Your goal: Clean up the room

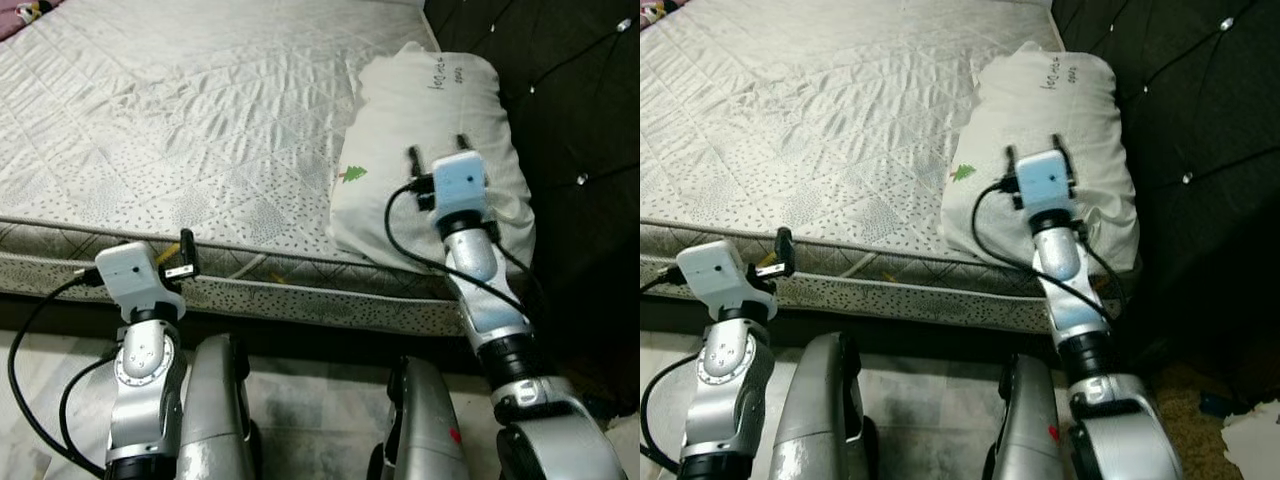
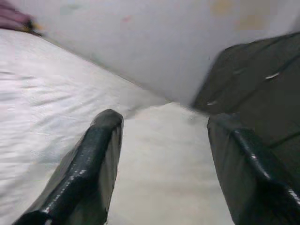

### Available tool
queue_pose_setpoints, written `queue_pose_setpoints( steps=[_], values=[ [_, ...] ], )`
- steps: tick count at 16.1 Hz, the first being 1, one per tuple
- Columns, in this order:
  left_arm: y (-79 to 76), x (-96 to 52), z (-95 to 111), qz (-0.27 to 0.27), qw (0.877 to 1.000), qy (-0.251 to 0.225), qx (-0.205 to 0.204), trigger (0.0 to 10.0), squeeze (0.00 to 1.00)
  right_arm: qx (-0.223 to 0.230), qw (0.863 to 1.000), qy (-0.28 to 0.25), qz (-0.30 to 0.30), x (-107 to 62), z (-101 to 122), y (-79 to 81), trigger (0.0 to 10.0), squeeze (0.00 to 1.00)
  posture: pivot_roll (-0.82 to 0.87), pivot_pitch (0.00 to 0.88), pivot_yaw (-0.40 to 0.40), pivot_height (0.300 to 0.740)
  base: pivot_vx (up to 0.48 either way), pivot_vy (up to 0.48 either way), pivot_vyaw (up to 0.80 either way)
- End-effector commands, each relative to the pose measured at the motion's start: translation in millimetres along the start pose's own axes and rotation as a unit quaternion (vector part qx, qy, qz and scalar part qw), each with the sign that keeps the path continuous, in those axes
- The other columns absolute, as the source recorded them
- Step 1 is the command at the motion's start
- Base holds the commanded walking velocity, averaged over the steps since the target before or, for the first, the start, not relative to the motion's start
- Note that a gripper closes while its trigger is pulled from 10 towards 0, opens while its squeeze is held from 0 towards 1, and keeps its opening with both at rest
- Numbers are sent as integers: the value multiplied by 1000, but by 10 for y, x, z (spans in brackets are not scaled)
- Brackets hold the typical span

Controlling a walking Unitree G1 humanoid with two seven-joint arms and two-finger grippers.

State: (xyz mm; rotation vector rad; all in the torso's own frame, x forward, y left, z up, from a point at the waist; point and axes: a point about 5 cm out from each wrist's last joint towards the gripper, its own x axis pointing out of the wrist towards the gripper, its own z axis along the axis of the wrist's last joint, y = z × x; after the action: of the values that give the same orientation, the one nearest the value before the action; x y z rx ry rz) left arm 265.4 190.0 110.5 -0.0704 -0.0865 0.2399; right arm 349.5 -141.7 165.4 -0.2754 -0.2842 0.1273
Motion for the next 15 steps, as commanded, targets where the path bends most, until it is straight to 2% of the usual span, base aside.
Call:
queue_pose_setpoints(
  steps=[1,2,5,6,7,8,15],
  values=[
    [-42,8,99,-3,1000,-23,-1,10000,0,70,995,56,30,-93,-151,105,10000,1000,63,0,-55,510,0,0,0],
    [-58,4,94,-5,1000,-21,-4,10000,0,128,988,84,23,-145,-229,156,10000,1000,66,0,-56,510,0,0,0],
    [-60,19,67,-6,1000,-16,-8,10000,0,138,988,56,49,-189,-146,339,10000,1000,70,0,-51,510,0,0,0],
    [-68,33,59,-9,1000,-15,-12,10000,0,146,986,48,62,-178,-108,415,10000,373,71,0,-48,510,0,0,0],
    [-75,46,61,-10,1000,-15,-13,10000,0,146,986,44,66,-162,-88,437,10000,0,71,0,-45,510,0,0,0],
    [-82,57,68,-10,1000,-15,-13,10000,0,153,985,40,70,-151,-58,436,10000,0,70,0,-45,510,0,0,0],
    [-81,74,74,-7,1000,-15,-18,10000,0,168,983,59,52,-120,-84,378,10000,0,69,0,-46,598,0,0,0]
  ],
)
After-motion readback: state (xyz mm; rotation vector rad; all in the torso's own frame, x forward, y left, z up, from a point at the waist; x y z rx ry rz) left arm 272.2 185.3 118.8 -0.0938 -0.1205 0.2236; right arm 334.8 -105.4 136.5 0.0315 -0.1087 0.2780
